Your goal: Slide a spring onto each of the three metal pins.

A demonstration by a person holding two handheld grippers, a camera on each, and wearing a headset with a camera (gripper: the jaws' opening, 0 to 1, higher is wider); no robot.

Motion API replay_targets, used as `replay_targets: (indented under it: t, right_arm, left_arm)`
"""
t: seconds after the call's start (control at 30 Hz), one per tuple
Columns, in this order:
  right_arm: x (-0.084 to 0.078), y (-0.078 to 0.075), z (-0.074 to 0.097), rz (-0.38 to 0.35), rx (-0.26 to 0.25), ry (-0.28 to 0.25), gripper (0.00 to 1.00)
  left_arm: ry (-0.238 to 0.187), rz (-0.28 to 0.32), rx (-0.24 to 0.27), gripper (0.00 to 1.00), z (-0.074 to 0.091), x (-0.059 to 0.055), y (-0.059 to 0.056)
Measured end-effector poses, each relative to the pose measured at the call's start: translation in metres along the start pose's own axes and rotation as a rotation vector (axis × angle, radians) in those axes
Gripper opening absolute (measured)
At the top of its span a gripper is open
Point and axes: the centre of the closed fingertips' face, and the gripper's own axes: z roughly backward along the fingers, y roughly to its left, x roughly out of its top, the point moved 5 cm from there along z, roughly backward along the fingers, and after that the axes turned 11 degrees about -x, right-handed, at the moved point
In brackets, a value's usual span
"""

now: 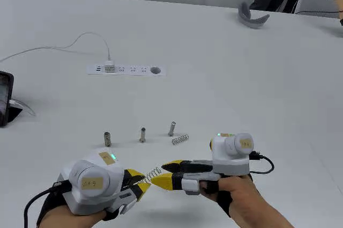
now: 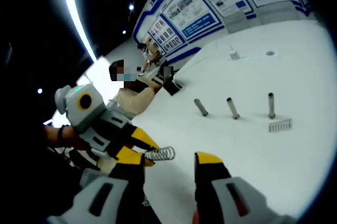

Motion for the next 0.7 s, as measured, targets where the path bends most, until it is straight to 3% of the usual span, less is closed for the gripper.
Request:
replay_targets:
  t: [0.33, 0.7]
  right_arm:
    - [0.0036, 0.0067, 0.0007, -0.028, 0.049, -0.01, 0.24]
    - [0.0098, 0.0095, 0.003, -0.01, 0.063, -0.026, 0.14]
  left_arm:
    - [0.001, -0.026, -0.016, 0.11, -0.0042, 0.0061, -0.0045]
    - [0.018, -0.038, -0.02, 0.1, -0.0052, 0.0034, -0.0012]
